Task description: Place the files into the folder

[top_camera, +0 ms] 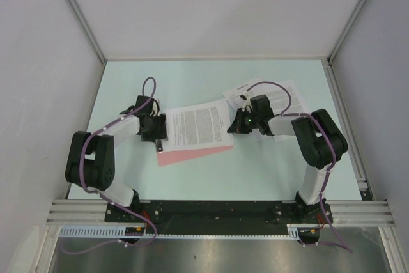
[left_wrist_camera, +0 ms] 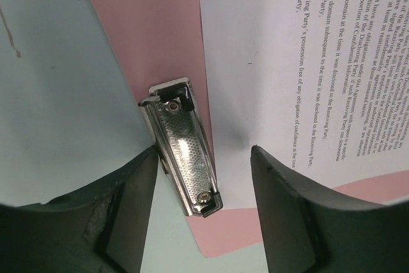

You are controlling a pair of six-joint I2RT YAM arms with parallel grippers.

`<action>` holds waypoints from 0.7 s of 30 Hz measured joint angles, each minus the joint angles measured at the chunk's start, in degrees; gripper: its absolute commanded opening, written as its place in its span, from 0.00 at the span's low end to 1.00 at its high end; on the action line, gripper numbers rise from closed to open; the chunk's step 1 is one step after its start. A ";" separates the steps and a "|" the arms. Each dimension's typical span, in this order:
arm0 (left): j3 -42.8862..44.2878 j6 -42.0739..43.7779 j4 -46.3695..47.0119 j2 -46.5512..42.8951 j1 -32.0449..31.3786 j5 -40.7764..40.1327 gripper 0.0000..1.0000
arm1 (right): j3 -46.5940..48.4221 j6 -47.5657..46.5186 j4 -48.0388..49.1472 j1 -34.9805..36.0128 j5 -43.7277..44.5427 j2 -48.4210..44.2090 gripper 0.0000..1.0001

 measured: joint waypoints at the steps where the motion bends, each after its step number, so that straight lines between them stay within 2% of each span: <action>1: 0.20 0.00 -0.31 0.15 -0.11 -0.28 0.61 | 0.00 -0.11 -0.02 0.07 0.09 0.00 0.00; 2: 0.42 -0.02 -0.61 0.26 -0.20 -0.61 0.59 | 0.02 -0.20 -0.11 0.13 0.20 -0.07 0.00; 4: 0.44 -0.17 -1.14 0.28 -0.31 -1.40 0.48 | 0.07 -0.22 -0.24 0.20 0.42 -0.11 0.00; 5: 0.44 -0.35 -1.44 0.20 -0.37 -2.08 0.47 | 0.09 -0.22 -0.24 0.26 0.46 -0.11 0.00; 7: 0.35 -1.07 -2.54 -0.11 -0.42 -3.23 0.57 | 0.09 -0.22 -0.26 0.28 0.50 -0.11 0.00; 8: 0.26 -1.42 -2.89 -0.39 -0.44 -3.41 0.71 | 0.11 -0.22 -0.26 0.28 0.48 -0.11 0.00; 10: 0.00 -2.75 -3.37 -1.49 -0.72 -3.43 0.75 | 0.11 -0.20 -0.24 0.44 0.44 -0.11 0.00; 15: -0.37 -6.12 -3.98 -5.81 -1.53 -5.18 0.66 | 0.11 -0.22 -0.28 0.92 0.44 -0.11 0.00; 21: -0.39 -8.37 -4.63 -6.34 -1.79 -7.30 0.64 | 0.11 -0.22 -0.28 1.01 0.44 -0.11 0.00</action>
